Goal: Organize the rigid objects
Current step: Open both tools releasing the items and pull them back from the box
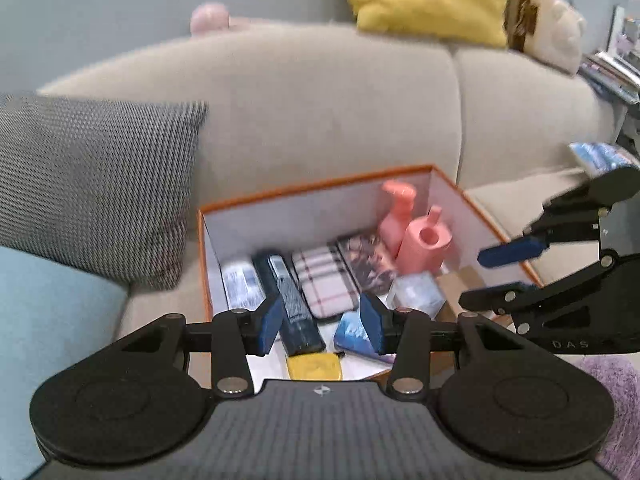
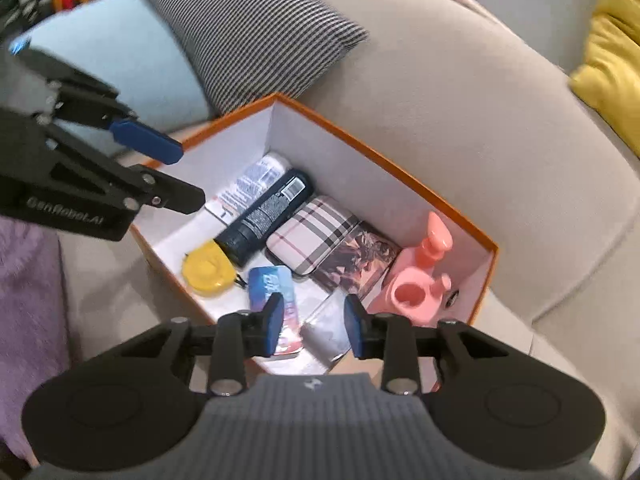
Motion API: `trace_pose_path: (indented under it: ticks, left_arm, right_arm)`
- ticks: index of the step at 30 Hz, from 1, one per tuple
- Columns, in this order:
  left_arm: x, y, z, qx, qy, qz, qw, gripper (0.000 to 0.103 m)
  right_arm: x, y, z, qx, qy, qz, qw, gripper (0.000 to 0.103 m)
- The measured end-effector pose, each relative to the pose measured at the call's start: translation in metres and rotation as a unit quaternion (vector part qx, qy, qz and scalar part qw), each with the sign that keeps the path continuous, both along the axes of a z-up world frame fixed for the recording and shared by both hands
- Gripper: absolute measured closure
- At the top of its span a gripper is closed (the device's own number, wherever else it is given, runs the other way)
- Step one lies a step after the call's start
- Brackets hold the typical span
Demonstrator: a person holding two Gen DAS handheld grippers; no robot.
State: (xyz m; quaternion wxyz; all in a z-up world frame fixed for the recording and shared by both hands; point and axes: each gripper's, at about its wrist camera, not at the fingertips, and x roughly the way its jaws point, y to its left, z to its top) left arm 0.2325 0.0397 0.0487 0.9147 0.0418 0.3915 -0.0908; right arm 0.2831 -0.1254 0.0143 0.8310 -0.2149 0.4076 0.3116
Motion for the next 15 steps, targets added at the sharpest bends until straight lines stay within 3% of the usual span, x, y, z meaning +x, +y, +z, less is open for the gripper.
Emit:
trace_pose_path:
  ticks: [5, 11, 15]
  left_arm:
    - [-0.033, -0.006, 0.011, 0.009, -0.063, 0.01, 0.9979, 0.039]
    - [-0.066, -0.009, 0.018, 0.033, -0.121, 0.058, 0.9904, 0.012]
    - [-0.089, -0.006, 0.025, 0.05, -0.145, 0.098, 0.9834, 0.011]
  right_arm:
    - [-0.039, -0.019, 0.012, 0.056, -0.028, -0.074, 0.995, 0.058]
    - [-0.077, -0.037, 0.021, 0.122, -0.055, -0.169, 0.977, 0.037]
    - [-0.1, -0.04, 0.027, 0.15, -0.086, -0.216, 0.961, 0.023]
